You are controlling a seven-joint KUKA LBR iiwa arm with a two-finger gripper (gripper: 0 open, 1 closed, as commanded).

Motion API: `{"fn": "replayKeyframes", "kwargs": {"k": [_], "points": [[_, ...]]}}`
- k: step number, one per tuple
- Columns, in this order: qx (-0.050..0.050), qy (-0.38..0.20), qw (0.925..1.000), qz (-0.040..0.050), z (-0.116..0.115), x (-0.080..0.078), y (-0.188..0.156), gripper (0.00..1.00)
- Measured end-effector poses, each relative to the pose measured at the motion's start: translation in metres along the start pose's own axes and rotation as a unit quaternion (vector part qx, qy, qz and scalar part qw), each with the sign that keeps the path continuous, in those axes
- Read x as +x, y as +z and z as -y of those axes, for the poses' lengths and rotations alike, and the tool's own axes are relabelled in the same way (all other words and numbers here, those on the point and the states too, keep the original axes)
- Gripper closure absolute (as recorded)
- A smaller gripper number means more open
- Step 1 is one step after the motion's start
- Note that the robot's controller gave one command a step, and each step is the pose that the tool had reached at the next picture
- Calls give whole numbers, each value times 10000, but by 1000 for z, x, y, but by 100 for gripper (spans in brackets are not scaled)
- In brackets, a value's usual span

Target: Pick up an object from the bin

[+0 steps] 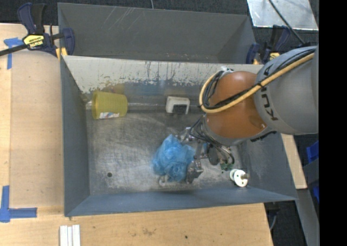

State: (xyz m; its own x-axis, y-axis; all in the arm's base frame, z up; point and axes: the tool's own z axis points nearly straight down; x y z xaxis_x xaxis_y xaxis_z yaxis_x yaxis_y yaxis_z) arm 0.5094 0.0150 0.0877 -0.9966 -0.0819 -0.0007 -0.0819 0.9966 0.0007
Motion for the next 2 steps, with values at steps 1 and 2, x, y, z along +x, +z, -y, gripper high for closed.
{"fn": "replayKeyframes", "kwargs": {"k": [1,2], "points": [[32,-1017,9948,49,-41,-3,11,100],[31,-1016,9948,49,-41,-3,11,100]]}}
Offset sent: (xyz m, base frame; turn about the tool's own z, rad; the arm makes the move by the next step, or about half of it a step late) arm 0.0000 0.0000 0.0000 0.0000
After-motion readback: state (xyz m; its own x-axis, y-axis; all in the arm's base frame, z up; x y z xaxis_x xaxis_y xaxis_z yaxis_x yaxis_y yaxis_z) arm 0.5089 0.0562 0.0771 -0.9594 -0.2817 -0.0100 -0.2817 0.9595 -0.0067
